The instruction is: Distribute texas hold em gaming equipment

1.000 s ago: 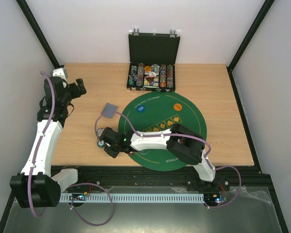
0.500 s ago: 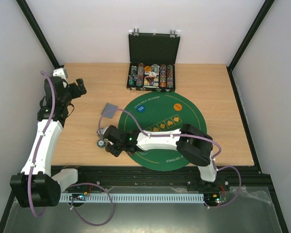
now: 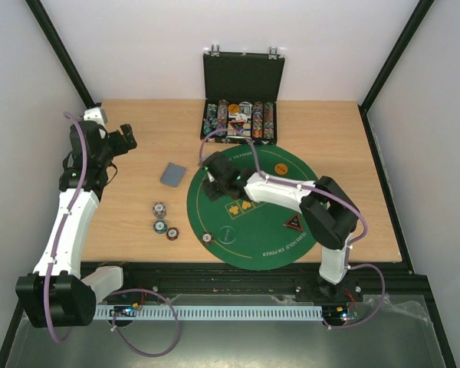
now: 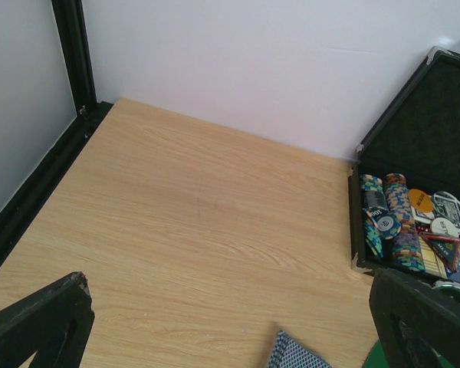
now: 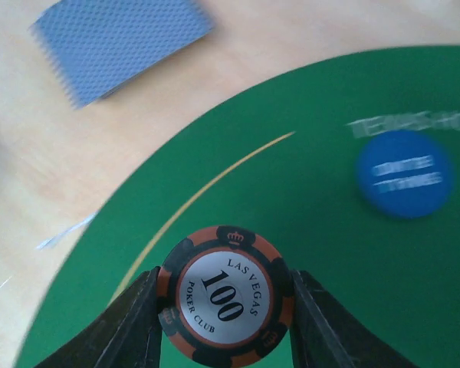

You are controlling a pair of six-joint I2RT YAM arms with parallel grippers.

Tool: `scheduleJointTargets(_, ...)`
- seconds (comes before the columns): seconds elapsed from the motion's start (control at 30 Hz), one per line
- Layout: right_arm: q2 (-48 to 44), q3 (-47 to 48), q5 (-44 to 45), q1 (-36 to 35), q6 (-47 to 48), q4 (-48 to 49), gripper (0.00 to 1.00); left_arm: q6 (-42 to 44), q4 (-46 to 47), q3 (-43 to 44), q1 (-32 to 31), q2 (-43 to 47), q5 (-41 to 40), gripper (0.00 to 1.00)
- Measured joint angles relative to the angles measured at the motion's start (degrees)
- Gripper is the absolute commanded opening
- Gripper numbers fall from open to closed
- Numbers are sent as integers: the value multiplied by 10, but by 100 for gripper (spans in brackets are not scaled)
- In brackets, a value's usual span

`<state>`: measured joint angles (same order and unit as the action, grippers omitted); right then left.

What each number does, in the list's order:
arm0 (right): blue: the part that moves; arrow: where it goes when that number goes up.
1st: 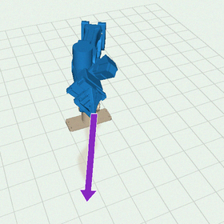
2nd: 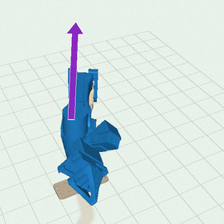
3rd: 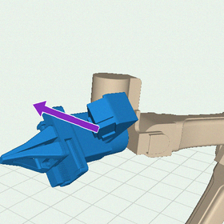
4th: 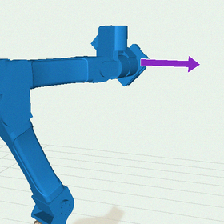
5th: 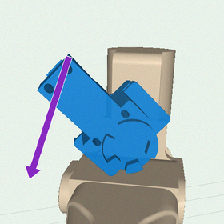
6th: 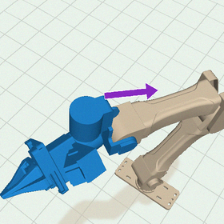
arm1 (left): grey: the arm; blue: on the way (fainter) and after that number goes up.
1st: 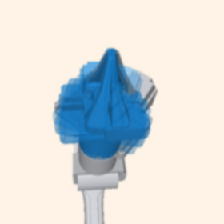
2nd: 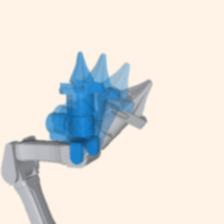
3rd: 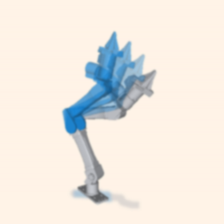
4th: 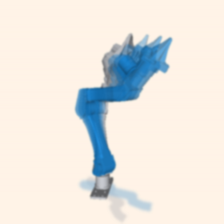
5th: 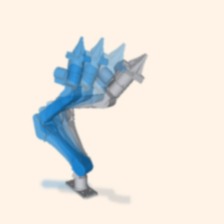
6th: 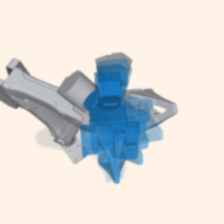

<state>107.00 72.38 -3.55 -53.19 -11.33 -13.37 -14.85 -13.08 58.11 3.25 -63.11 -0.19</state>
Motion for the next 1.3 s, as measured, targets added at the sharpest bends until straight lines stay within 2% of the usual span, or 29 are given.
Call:
scheduleJointTargets(0.2, 33, 68, -1, 88, 17, -9, 39, 0, 0, 0, 0, 0, 0, 100)
scheduleJointTargets(0.4, 105, 154, -15, 123, 37, -27, 39, 0, 0, 0, 0, 0, 0, 100)
scheduleJointTargets(1.0, 252, 295, -56, 132, 74, -101, 41, 0, 0, 0, 0, 0, 2, 99)
scheduleJointTargets(1.3, 266, 313, -56, 132, 84, -113, 49, 0, 0, 0, 0, 0, 2, 99)
